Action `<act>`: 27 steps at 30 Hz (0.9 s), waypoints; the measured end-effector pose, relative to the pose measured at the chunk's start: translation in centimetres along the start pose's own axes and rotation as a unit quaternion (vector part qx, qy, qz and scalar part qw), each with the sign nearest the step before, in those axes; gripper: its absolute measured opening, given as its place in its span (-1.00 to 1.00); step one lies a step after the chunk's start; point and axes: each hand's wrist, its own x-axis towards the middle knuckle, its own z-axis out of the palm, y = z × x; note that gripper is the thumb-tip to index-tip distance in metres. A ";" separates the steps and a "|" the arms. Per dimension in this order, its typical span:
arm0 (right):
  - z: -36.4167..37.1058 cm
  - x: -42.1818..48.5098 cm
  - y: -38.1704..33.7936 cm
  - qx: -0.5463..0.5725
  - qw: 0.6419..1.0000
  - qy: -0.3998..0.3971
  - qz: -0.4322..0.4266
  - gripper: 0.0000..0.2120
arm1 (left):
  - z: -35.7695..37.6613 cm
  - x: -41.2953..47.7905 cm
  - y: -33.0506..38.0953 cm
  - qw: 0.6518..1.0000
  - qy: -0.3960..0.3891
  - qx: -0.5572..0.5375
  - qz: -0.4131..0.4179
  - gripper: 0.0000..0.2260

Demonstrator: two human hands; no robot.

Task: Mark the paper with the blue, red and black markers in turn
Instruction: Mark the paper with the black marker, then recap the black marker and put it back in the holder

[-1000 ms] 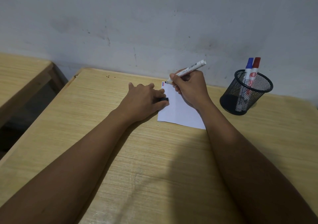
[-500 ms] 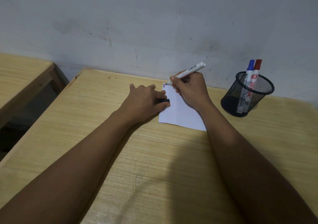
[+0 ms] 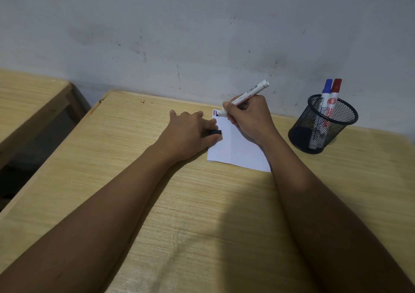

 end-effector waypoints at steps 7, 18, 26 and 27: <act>-0.1 -0.1 -0.2 0.033 0.999 0.006 0.006 -0.87 | 0.0 0.1 0.0 1.000 -0.002 0.001 0.001 -0.46; -3.7 -2.8 -4.7 0.214 0.976 0.032 -0.013 -0.85 | -0.9 -0.9 1.2 1.000 0.011 0.003 0.000 -0.55; -11.0 -8.7 -9.2 0.187 0.976 0.063 -0.090 -0.91 | -2.8 -2.8 3.4 0.993 0.056 -0.096 -0.029 -0.82; -11.8 -9.5 -9.6 0.185 0.975 0.070 -0.096 -0.89 | -3.4 -3.2 4.1 0.992 0.070 -0.103 -0.037 -0.84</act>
